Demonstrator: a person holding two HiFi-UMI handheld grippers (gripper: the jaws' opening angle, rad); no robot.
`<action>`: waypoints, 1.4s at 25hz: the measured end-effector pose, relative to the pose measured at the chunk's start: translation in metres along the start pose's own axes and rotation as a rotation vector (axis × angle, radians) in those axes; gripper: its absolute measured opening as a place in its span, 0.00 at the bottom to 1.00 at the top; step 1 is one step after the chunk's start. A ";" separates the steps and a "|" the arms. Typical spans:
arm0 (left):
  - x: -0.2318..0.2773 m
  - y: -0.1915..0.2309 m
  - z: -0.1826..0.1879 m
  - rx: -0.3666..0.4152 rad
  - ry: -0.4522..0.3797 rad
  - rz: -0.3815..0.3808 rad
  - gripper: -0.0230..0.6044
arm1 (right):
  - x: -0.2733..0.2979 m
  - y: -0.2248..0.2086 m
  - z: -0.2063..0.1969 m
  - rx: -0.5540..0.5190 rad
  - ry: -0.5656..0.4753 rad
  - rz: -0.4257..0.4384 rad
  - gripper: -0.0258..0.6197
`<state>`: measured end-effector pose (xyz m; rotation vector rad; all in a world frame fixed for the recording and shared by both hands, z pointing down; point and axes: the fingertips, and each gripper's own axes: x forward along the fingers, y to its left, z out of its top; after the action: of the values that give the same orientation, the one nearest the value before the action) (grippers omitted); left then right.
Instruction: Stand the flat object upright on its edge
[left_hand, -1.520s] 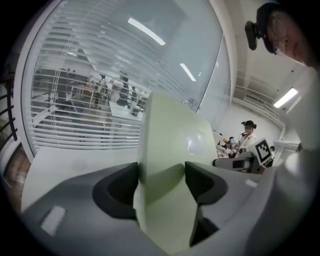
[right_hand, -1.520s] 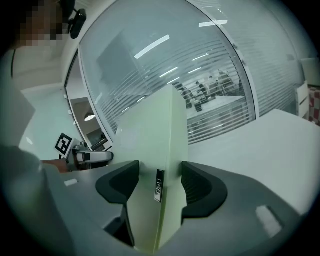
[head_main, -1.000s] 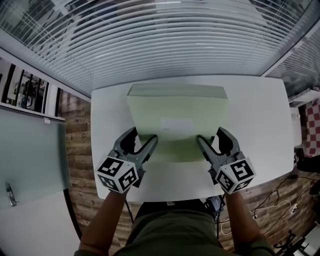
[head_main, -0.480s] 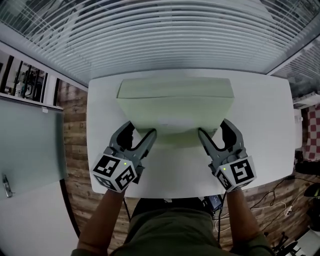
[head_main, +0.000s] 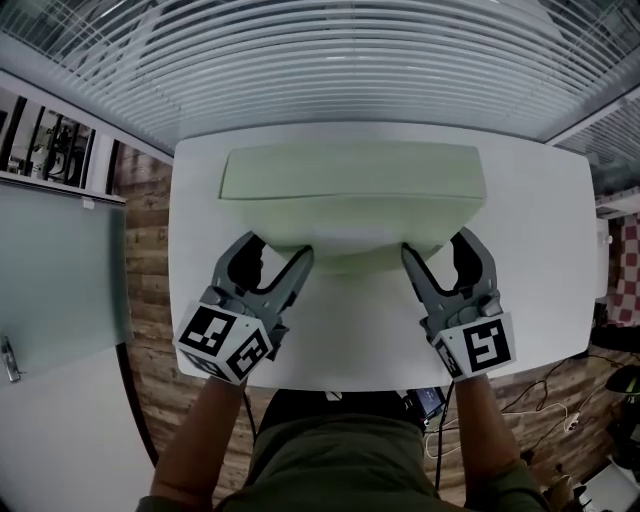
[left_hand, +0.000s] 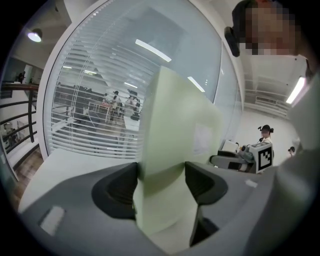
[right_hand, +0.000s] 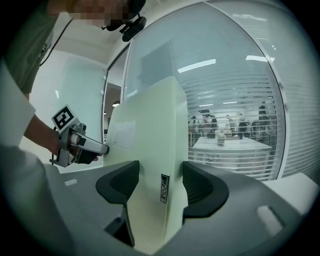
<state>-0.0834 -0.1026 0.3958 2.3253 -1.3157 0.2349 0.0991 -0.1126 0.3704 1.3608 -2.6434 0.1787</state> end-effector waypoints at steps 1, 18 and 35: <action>-0.001 0.000 0.001 0.007 -0.002 0.001 0.48 | 0.001 0.001 0.001 -0.011 -0.004 0.000 0.45; -0.013 -0.001 0.003 0.071 -0.043 0.031 0.48 | 0.002 0.013 0.000 -0.097 -0.055 -0.030 0.44; -0.007 0.007 0.007 0.110 -0.058 0.031 0.48 | 0.012 0.010 -0.007 -0.130 -0.043 -0.045 0.45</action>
<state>-0.0937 -0.1040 0.3893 2.4209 -1.4004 0.2583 0.0848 -0.1152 0.3788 1.3947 -2.6054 -0.0284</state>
